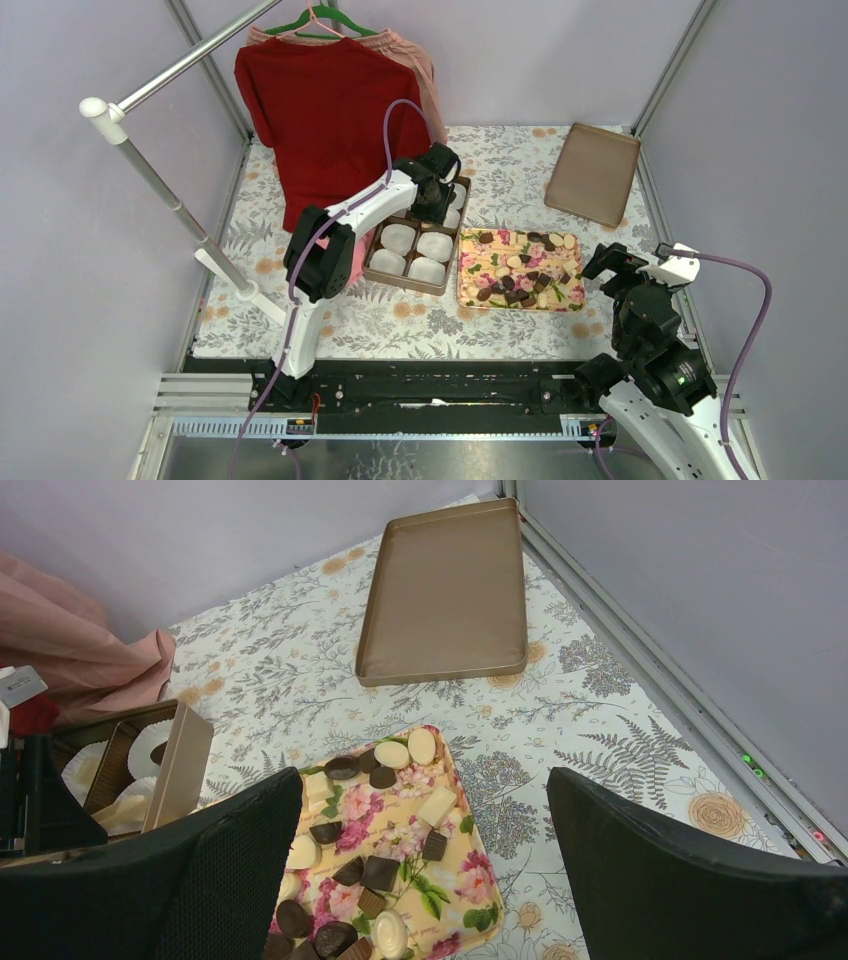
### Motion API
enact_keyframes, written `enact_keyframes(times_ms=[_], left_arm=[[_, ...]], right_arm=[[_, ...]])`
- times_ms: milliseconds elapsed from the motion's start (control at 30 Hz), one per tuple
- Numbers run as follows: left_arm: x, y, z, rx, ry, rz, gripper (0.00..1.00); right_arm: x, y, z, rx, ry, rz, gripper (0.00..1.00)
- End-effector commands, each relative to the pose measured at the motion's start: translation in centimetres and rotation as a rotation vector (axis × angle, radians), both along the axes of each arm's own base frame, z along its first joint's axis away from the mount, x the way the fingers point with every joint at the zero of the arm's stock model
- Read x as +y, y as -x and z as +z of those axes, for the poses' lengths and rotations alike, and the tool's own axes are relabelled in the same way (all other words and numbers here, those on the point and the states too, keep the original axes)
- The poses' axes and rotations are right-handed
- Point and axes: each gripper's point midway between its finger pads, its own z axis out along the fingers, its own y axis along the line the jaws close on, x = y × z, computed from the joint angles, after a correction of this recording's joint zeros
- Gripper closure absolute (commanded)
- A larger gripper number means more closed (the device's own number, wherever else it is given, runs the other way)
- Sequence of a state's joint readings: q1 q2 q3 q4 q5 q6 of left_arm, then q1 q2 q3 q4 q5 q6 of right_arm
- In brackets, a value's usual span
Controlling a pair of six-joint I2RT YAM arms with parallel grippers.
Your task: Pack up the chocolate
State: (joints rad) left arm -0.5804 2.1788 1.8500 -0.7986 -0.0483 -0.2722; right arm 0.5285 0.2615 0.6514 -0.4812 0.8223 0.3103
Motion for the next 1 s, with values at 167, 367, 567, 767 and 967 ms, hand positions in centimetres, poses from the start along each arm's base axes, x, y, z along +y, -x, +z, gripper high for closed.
enact_keyframes(times_ms=[167, 367, 567, 767, 967], left_arm=[[-0.8, -1.7, 0.8, -0.054, 0.037, -0.003, 0.53], [-0.9, -1.4, 2.1, -0.069, 0.055, -0.004, 0.52], [-1.0, -0.6, 4.7, -0.097, 0.093, -0.014, 0.52], [-2.1, 1.5, 7.0, -0.119, 0.128, -0.057, 0.52], [-3.6, 5.1, 8.0, -0.100, 0.148, -0.128, 0.52]], right_arm=[[-0.2, -0.1, 0.9, -0.036, -0.009, -0.017, 0.00], [-0.2, -0.1, 0.9, -0.037, -0.009, -0.015, 0.00], [-0.2, -0.1, 1.0, -0.041, -0.013, -0.014, 0.00], [-0.2, 0.0, 1.0, -0.046, -0.017, -0.011, 0.00], [-0.2, 0.1, 1.1, -0.052, -0.022, -0.007, 0.00]])
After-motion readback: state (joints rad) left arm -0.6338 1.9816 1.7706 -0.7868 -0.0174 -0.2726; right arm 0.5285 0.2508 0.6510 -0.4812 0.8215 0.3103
